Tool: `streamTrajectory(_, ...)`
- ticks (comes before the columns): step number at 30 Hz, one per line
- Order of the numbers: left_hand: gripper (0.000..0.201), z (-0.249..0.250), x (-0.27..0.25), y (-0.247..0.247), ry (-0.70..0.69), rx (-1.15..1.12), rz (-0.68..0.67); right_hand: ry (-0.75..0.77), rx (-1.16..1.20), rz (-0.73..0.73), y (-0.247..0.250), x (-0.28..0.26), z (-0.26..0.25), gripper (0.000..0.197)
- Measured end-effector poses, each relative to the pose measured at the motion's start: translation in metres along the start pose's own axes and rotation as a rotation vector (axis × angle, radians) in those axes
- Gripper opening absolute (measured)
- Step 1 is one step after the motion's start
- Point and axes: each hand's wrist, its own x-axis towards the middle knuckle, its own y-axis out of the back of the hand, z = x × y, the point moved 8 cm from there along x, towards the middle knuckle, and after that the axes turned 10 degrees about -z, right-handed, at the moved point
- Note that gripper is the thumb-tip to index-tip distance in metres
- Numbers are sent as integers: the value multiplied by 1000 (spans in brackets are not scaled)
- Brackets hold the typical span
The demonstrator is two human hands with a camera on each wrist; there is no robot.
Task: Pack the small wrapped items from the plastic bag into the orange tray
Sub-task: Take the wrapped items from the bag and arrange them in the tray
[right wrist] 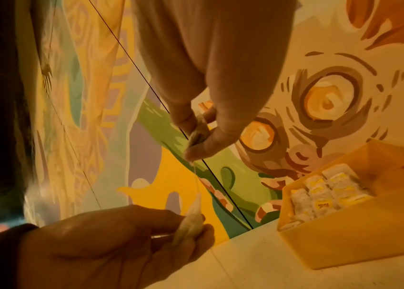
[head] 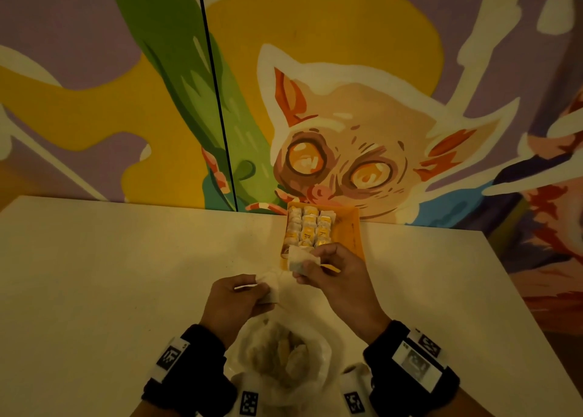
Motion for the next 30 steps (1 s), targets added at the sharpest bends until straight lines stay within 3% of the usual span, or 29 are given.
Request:
streamTrajectory(6,12,-8,2,5,3,41,37,50,140,56,-2,1,-12,19)
streamTrajectory(12,8,-9,0,4,5,-13,45,-7,320,-18,-8,3,-12,16)
streamTrajectory(19,11,11,-9,-26,-51,-66,-76,-169,61,7,-15,-2,27,13)
streamTrajectory(30,20,18,-15,-41,-86,-149,-130,-223,46,78,-13,-6,38,19)
